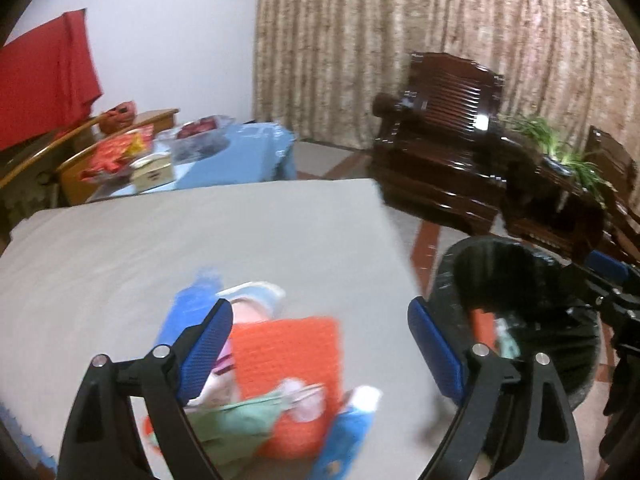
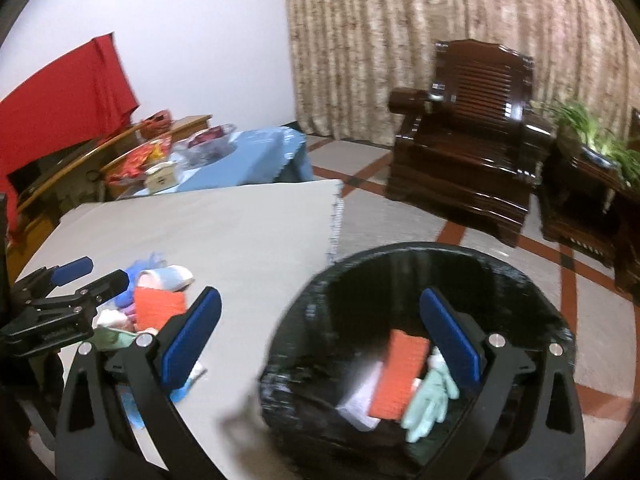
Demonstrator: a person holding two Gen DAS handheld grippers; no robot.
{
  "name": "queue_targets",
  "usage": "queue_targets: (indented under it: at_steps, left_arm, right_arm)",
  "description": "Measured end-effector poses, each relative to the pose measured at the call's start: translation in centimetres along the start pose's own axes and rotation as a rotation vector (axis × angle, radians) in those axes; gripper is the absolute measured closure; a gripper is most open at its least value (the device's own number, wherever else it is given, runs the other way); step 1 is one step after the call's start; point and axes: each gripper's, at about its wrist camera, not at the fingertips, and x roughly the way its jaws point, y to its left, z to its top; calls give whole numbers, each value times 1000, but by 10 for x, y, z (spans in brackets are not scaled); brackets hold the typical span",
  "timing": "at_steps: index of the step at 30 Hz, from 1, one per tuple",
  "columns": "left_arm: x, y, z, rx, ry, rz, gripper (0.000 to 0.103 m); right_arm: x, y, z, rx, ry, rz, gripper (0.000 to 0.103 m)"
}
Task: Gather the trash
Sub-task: 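Grasp white tissue with the left gripper while the right grasps an orange foam pad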
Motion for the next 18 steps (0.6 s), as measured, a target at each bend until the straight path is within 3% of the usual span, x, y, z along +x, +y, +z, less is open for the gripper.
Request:
queue_targets:
  at_steps: [8, 18]
  left_arm:
    - [-5, 48, -24, -28, 51, 79, 18]
    - [-4, 82, -60, -58, 109, 117, 25]
  right_arm:
    - [12, 50, -6, -80, 12, 64, 6]
    - [31, 92, -26, -124, 56, 136, 6]
